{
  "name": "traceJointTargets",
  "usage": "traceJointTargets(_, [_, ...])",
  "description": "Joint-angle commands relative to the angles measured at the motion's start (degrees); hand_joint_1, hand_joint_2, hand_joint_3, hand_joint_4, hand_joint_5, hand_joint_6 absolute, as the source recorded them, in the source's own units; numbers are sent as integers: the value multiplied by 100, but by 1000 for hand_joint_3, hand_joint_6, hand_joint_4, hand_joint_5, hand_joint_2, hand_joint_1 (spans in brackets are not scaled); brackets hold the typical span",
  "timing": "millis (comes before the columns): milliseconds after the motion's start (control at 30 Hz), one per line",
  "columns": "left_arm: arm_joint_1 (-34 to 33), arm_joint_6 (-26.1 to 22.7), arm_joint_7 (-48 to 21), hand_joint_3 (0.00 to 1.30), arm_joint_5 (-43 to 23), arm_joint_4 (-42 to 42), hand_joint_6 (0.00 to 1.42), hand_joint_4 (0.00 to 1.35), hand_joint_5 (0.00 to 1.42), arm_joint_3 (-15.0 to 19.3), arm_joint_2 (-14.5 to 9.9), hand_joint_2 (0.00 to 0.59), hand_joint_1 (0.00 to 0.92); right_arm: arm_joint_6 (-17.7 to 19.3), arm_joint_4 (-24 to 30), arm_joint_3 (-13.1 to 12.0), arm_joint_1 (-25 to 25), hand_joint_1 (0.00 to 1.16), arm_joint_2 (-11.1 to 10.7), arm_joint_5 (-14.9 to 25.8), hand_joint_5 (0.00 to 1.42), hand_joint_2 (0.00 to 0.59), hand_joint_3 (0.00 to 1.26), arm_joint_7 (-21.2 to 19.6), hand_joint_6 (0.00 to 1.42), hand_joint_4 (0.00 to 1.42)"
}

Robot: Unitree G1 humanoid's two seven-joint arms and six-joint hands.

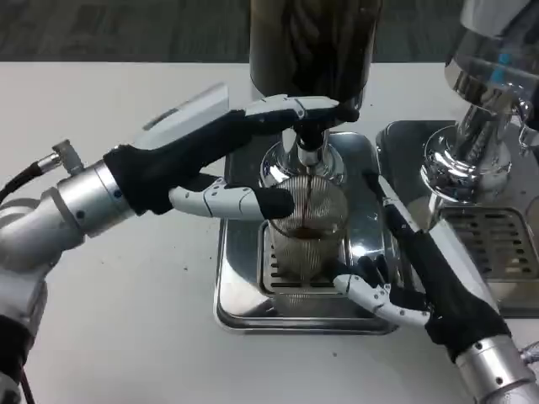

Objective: Grasp the cup under the faucet to collect the drink, then remove the cup.

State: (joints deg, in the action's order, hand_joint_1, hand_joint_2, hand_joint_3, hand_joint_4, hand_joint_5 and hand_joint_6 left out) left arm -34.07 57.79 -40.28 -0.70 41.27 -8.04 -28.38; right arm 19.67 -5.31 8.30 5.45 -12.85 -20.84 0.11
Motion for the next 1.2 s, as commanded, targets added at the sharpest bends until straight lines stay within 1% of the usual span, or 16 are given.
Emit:
traceJointTargets(33, [165,-20,-84,200,280,97,71,129,153,-147,-132,97,0,-81,-113,75,-148,545,-28,-34,0,244,0,36,3,0])
traceJointTargets(233, [184,13,-30,201,316,70,71,133,153,-152,-152,97,0,-86,-243,142,-264,544,-8,-41,0,244,0,-17,2,0])
traceJointTargets(700, [243,-30,-16,201,289,-22,71,134,153,-142,-195,96,0,-64,-395,252,-445,532,2,22,0,249,0,51,2,0])
traceJointTargets(1200, [331,-71,40,209,263,-132,71,134,153,-120,-234,101,0,-88,-499,310,-604,528,45,66,0,252,0,127,2,0])
